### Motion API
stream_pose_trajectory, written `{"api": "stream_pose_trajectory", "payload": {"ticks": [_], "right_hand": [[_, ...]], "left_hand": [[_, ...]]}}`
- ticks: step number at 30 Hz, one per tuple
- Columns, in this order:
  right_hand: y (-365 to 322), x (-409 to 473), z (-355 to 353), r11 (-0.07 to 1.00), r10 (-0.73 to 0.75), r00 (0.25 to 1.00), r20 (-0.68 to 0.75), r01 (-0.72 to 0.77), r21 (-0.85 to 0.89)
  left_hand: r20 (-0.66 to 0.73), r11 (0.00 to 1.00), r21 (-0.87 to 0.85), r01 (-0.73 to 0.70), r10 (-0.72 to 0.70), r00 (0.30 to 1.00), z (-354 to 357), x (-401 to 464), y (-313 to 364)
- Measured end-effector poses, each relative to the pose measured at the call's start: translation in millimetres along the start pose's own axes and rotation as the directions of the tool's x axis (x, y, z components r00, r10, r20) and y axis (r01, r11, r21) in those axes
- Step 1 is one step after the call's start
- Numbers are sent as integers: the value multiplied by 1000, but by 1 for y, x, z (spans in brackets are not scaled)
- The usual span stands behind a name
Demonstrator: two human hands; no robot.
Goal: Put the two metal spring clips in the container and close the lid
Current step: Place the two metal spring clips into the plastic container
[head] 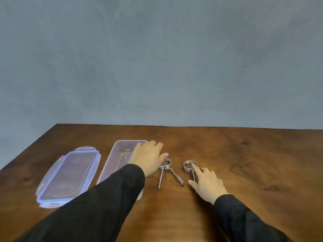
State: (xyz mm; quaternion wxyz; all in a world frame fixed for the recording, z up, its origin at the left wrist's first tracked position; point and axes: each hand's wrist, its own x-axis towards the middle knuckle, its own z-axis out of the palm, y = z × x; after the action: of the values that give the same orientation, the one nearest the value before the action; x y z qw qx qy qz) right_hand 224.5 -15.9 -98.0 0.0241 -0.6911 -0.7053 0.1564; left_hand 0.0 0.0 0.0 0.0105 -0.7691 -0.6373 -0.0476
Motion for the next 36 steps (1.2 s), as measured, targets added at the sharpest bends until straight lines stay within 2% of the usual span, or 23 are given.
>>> {"api": "stream_pose_trajectory", "payload": {"ticks": [4,6,11,14,17,20,23,26,31,36], "right_hand": [[-4,2,9,998,-31,992,-125,25,-52],[-7,4,13,999,-18,990,-143,11,-49],[-12,12,11,1000,1,986,-168,1,11],[-31,18,-6,998,2,966,-257,16,67],[-73,23,-34,981,-28,927,-373,98,169],[-134,27,-59,938,-144,887,-438,263,225],[-198,31,-67,901,-281,885,-372,377,215],[-246,37,-48,903,-337,900,-277,392,176],[-277,50,-3,967,-182,966,-185,210,145],[-281,60,30,986,-151,981,-119,158,51]], "left_hand": [[7,995,-60,74,-74,997,6,-1,-22],[10,993,-86,79,-78,997,6,-2,-31],[-65,990,-117,83,-91,994,-1,-2,-76],[-91,981,-134,142,-155,984,1,-4,-123],[-103,952,-195,237,-260,960,7,-7,-178],[-72,925,-215,312,-334,940,22,-14,-225],[-45,918,-191,349,-363,931,48,-21,-266],[-16,917,-174,359,-367,930,78,-29,-298],[70,922,-156,354,-347,935,113,-38,-317],[101,941,-178,289,-275,956,120,-33,-319]]}}
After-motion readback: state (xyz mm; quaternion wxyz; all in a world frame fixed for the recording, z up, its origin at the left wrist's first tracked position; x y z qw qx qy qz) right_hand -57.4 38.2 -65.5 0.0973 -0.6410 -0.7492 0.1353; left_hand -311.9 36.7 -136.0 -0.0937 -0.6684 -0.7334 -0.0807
